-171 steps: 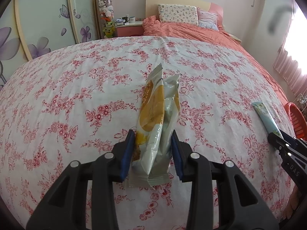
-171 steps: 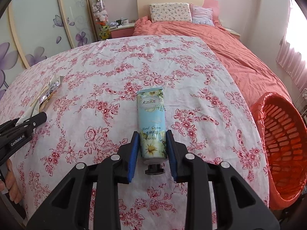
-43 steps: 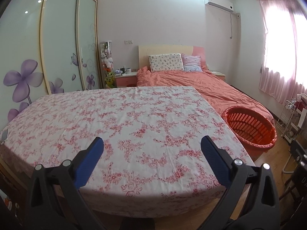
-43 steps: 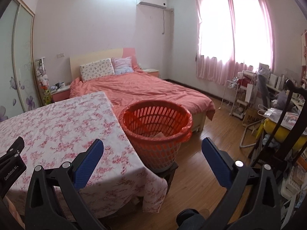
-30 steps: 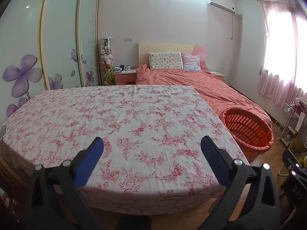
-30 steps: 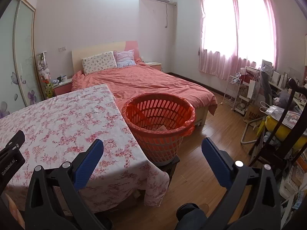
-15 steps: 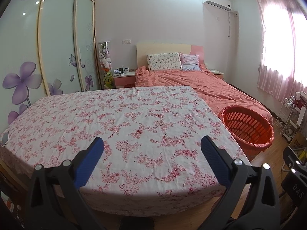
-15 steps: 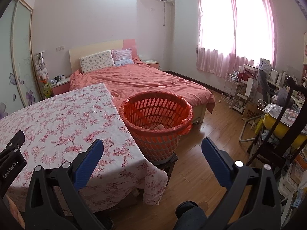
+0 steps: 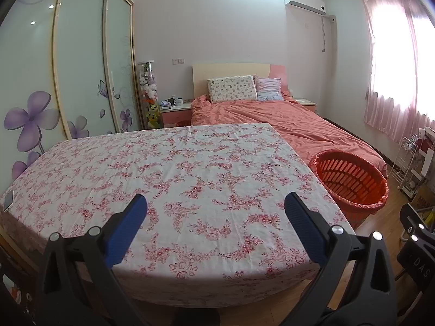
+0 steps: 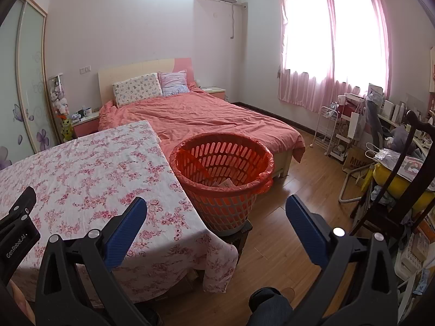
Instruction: Collect trash
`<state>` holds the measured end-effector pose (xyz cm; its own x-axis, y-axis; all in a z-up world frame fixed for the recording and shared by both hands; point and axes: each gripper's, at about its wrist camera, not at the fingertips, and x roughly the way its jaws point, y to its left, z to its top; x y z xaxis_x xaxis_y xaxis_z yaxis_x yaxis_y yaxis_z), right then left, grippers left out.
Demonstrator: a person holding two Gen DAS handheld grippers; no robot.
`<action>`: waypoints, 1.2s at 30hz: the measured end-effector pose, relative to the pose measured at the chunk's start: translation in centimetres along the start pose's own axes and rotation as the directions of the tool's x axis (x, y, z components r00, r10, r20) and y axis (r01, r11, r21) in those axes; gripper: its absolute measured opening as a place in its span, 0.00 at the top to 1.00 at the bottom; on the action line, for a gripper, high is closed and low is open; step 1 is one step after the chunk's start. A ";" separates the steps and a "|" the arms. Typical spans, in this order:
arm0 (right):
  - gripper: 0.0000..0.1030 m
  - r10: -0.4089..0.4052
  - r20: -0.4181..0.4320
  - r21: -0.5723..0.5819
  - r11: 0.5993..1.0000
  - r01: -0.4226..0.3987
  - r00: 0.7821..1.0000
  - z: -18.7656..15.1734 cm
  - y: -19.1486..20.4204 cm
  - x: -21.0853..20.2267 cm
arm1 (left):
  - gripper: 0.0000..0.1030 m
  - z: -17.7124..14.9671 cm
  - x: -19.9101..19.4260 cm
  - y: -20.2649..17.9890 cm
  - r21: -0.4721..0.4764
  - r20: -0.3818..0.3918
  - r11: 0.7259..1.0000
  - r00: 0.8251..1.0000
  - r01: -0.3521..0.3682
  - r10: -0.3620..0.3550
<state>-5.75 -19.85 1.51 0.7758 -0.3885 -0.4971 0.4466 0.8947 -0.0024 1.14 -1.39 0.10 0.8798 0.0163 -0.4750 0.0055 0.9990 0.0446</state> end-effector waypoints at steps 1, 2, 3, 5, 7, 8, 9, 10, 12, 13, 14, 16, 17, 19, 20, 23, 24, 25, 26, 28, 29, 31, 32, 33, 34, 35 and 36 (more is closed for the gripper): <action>0.02 0.000 0.002 -0.002 1.000 0.000 1.000 0.0 0.1 0.0 | 0.04 0.0 0.0 0.1 -0.001 0.000 1.000 1.000 0.000 0.000; 0.02 0.000 0.003 -0.003 1.000 0.000 1.000 0.1 0.2 0.0 | 0.04 0.0 0.0 0.1 -0.001 0.000 1.000 1.000 0.000 0.000; 0.02 0.001 0.004 -0.004 1.000 -0.001 1.000 0.2 0.2 -0.1 | 0.04 0.1 0.0 0.1 -0.001 0.000 1.000 1.000 0.000 0.000; 0.02 0.002 0.006 -0.005 1.000 -0.002 1.000 0.2 0.3 -0.1 | 0.04 0.0 0.0 0.1 0.000 0.000 1.000 1.000 0.000 0.000; 0.02 0.003 0.006 -0.006 1.000 -0.003 1.000 0.2 0.3 -0.1 | 0.04 0.1 0.0 0.1 -0.001 0.000 1.000 1.000 0.000 0.000; 0.02 0.003 0.006 -0.006 1.000 -0.003 1.000 0.3 0.3 -0.1 | 0.04 0.1 0.0 0.1 -0.002 0.000 1.000 1.000 0.000 0.000; 0.02 0.002 0.006 -0.005 1.000 -0.002 1.000 0.2 0.3 -0.1 | 0.04 0.1 0.0 0.1 -0.002 0.000 1.000 1.000 -0.001 0.001; 0.02 0.002 0.006 -0.005 1.000 -0.002 1.000 0.2 0.3 -0.1 | 0.04 0.1 0.0 0.1 -0.003 0.000 1.000 1.000 -0.002 0.002; 0.02 0.002 0.006 -0.006 1.000 -0.002 1.000 0.2 0.3 -0.1 | 0.04 0.1 -0.1 0.1 -0.003 0.000 1.000 1.000 -0.001 0.001; 0.02 0.001 0.007 -0.005 1.000 -0.001 1.000 0.2 0.3 -0.1 | 0.04 0.1 0.0 0.1 -0.004 -0.001 1.000 1.000 -0.001 0.001; 0.02 0.001 0.008 -0.005 1.000 -0.001 1.000 0.3 0.3 -0.1 | 0.04 0.1 -0.1 0.1 -0.003 0.000 1.000 1.000 -0.001 0.001; 0.02 0.001 0.009 -0.004 1.000 -0.001 1.000 0.4 0.4 -0.1 | 0.04 0.1 -0.1 0.1 -0.002 0.000 1.000 1.000 0.000 0.000; 0.02 0.002 0.009 -0.004 1.000 -0.002 1.000 0.4 0.4 0.0 | 0.04 0.1 -0.1 0.1 -0.003 0.000 1.000 1.000 0.000 0.000; 0.02 0.001 0.009 -0.004 1.000 -0.001 1.000 0.4 0.4 -0.1 | 0.04 0.1 -0.1 0.1 -0.003 -0.001 1.000 1.000 0.000 0.000; 0.02 0.002 0.009 -0.004 1.000 -0.002 1.000 0.4 0.3 -0.1 | 0.04 0.1 -0.1 0.1 -0.003 -0.001 1.000 1.000 0.000 0.000; 0.02 0.002 0.009 -0.005 1.000 -0.002 1.000 0.4 0.3 -0.1 | 0.04 0.1 -0.1 0.1 -0.003 -0.001 1.000 1.000 0.000 0.000; 0.02 0.002 0.009 -0.004 1.000 -0.002 1.000 0.5 0.4 -0.1 | 0.04 0.1 -0.1 0.1 -0.003 -0.001 1.000 1.000 0.000 0.000; 0.02 0.002 0.009 -0.004 1.000 -0.002 1.000 0.4 0.4 -0.1 | 0.04 0.1 -0.1 0.1 -0.003 -0.001 1.000 1.000 -0.001 0.001; 0.02 0.002 0.009 -0.005 1.000 -0.002 1.000 0.4 0.4 -0.1 | 0.04 0.1 -0.1 0.1 -0.003 -0.002 1.000 1.000 0.000 0.000; 0.02 0.001 0.009 -0.004 1.000 -0.001 1.000 0.4 0.4 -0.1 | 0.04 0.1 -0.1 0.1 -0.003 -0.002 1.000 1.000 0.000 0.000; 0.02 0.002 0.009 -0.003 1.000 -0.002 1.000 0.4 0.4 -0.1 | 0.04 0.1 -0.1 0.1 -0.003 -0.001 1.000 1.000 0.000 0.000; 0.02 0.001 0.009 -0.004 1.000 -0.001 1.000 0.4 0.4 -0.1 | 0.04 0.1 -0.1 0.1 -0.003 -0.002 1.000 1.000 0.000 0.000; 0.02 0.002 0.009 -0.004 1.000 -0.002 1.000 0.4 0.3 -0.1 | 0.04 0.1 -0.1 0.0 -0.003 -0.001 1.000 1.000 0.000 0.000; 0.02 0.002 0.009 -0.004 1.000 -0.002 1.000 0.4 0.4 -0.1 | 0.04 0.1 -0.1 0.0 -0.003 -0.002 1.000 1.000 0.000 0.000; 0.02 0.001 0.009 -0.005 1.000 -0.001 1.000 0.4 0.4 -0.1 | 0.04 0.1 -0.1 0.0 -0.003 -0.002 1.000 1.000 0.001 -0.001; 0.02 0.002 0.009 -0.004 1.000 -0.002 1.000 0.4 0.3 -0.1 | 0.04 0.1 -0.1 0.0 -0.003 -0.002 1.000 1.000 0.001 -0.001; 0.02 0.002 0.009 -0.004 1.000 -0.002 1.000 0.4 0.4 -0.1 | 0.04 0.1 -0.1 0.0 -0.003 -0.002 1.000 1.000 0.001 -0.001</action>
<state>-5.46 -19.58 1.94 0.7805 -0.3889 -0.4894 0.4434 0.8963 -0.0051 1.08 -1.38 0.26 0.8787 0.0150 -0.4771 0.0053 0.9991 0.0411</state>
